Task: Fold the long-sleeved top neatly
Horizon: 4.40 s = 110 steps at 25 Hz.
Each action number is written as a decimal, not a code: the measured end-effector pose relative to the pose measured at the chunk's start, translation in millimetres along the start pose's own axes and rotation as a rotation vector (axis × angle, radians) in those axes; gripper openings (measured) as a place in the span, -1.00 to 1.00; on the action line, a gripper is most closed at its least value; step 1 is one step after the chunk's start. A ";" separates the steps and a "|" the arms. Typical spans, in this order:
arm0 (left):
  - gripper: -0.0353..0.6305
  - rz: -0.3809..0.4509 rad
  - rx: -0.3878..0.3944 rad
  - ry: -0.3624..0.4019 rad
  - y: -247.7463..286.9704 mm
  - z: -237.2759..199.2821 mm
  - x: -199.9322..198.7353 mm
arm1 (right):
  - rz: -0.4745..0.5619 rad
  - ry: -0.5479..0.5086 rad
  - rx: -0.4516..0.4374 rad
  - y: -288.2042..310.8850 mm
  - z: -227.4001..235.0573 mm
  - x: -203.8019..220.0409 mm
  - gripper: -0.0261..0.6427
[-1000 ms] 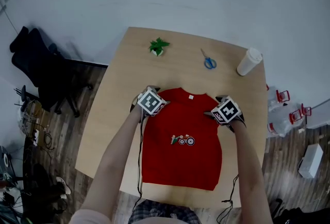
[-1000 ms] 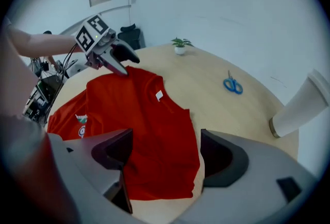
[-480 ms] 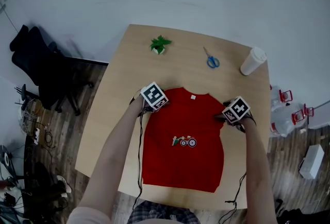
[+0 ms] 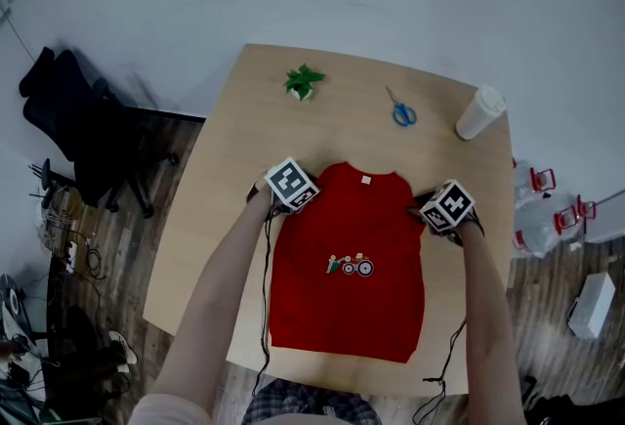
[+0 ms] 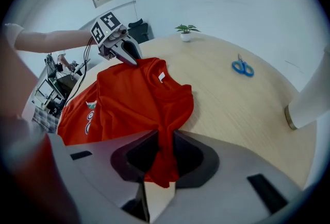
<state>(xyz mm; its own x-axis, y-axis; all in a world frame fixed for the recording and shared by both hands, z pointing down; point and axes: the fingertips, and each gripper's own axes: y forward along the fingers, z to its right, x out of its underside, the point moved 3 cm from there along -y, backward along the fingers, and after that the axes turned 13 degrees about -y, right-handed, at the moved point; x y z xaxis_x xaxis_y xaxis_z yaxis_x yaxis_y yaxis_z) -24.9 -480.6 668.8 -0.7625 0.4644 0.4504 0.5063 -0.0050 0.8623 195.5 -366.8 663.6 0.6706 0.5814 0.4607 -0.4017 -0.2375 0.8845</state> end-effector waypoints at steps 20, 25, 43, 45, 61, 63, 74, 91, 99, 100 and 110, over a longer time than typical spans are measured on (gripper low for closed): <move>-0.78 0.344 -0.411 0.364 -95.3 40.6 -29.9 | 0.088 -0.391 0.615 -75.4 -19.5 -51.4 -0.71; -0.78 0.364 -0.402 0.470 -118.4 85.3 1.8 | 0.149 -0.515 0.592 -95.2 -76.3 -38.6 -0.70; -0.78 0.239 -0.207 0.480 -114.1 224.4 168.2 | 0.173 -0.590 0.259 -76.0 -255.7 45.6 -0.67; -0.77 0.210 -0.176 0.464 -108.6 232.3 185.9 | 0.172 -0.551 0.230 -69.0 -267.2 56.5 -0.67; -0.59 0.197 -0.158 0.151 -121.7 236.2 236.7 | 0.158 -0.357 0.205 -79.1 -301.9 105.4 -0.38; -0.59 0.233 -0.182 0.112 -126.5 231.3 227.9 | 0.204 -0.292 0.251 -90.4 -290.1 100.0 -0.38; -0.41 0.189 -0.216 -0.099 -107.4 193.5 246.5 | 0.156 -0.095 0.177 -76.5 -269.9 115.9 -0.22; -0.78 0.159 -0.191 0.000 -127.4 222.0 253.0 | 0.132 -0.177 0.283 -106.1 -287.1 131.7 -0.80; -0.52 0.068 -0.168 -0.031 -105.8 234.8 283.9 | 0.051 -0.095 0.197 -70.3 -309.9 167.3 -0.52; -0.50 0.074 -0.165 -0.042 -106.7 233.2 284.8 | 0.061 -0.080 0.196 -71.8 -309.5 167.3 -0.50; -0.37 0.377 -0.162 -0.221 -168.9 230.7 237.8 | 0.343 0.072 0.340 -145.1 -291.1 125.1 -0.40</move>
<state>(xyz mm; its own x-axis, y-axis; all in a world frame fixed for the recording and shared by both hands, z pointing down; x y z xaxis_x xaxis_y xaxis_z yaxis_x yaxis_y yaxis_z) -198.8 -165.0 576.9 -0.4242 0.5814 0.6943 0.6489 -0.3396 0.6808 156.1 -33.2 571.3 0.4856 0.4744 0.7343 -0.3572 -0.6590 0.6619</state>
